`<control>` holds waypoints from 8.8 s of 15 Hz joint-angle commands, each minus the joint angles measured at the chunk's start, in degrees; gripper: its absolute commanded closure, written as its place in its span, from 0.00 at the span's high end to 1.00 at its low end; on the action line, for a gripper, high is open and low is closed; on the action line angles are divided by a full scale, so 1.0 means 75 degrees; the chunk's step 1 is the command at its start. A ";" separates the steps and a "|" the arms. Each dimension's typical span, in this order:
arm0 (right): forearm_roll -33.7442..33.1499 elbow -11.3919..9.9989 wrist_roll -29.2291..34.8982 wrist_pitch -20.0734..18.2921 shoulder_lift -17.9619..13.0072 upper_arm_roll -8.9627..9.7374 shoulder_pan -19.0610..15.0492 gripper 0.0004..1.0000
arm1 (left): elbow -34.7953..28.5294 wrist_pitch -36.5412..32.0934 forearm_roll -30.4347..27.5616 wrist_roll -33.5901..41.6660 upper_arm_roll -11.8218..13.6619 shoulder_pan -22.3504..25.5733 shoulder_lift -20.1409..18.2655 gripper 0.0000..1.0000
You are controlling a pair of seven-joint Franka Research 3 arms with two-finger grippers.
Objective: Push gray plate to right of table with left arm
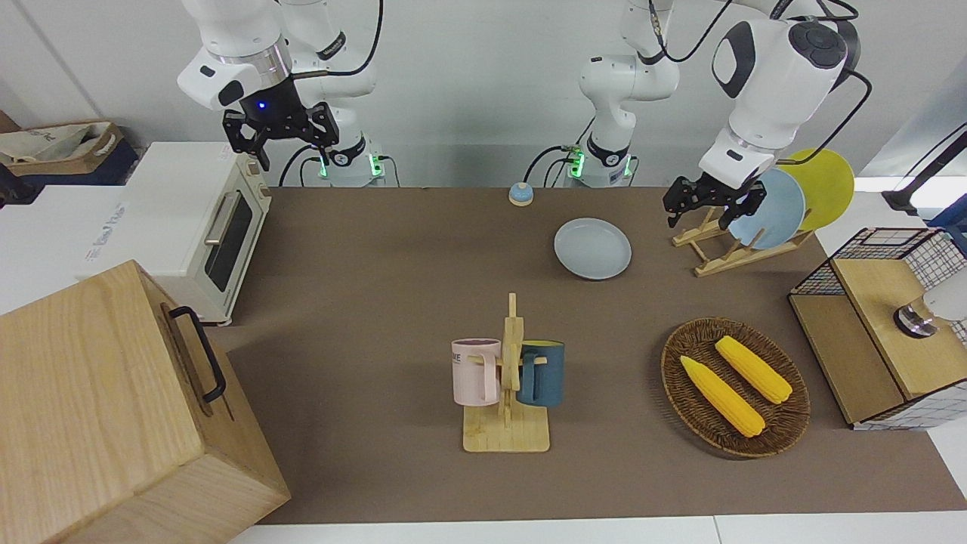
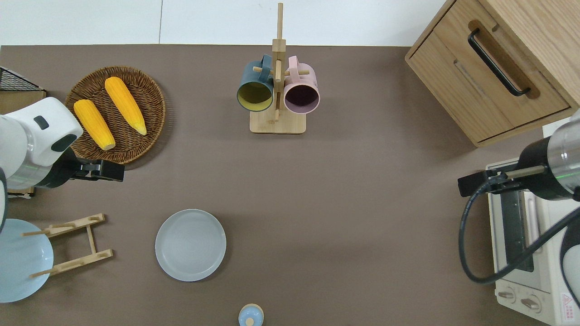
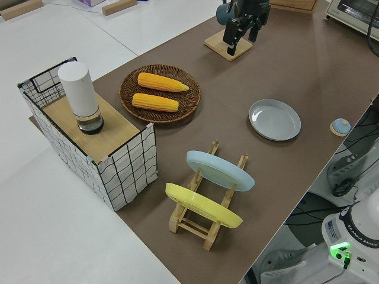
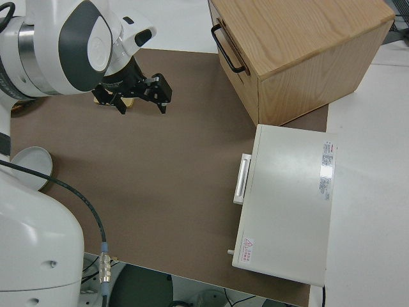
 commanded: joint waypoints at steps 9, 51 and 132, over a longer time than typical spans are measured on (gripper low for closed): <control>0.0078 0.0061 0.0007 -0.0114 -0.0023 0.0115 -0.0154 0.98 | -0.0072 -0.0124 -0.0057 -0.0036 0.0083 0.0035 -0.0005 1.00; 0.0078 0.0061 0.0007 -0.0114 -0.0023 0.0115 -0.0154 0.98 | -0.6177 0.4399 -0.0046 0.0081 -0.0374 -0.0176 -0.1892 1.00; 0.0078 0.0061 0.0019 -0.0114 -0.0023 0.0103 -0.0154 0.98 | -0.2359 0.5654 0.0470 -1.0336 -0.1523 -0.5308 0.2959 0.00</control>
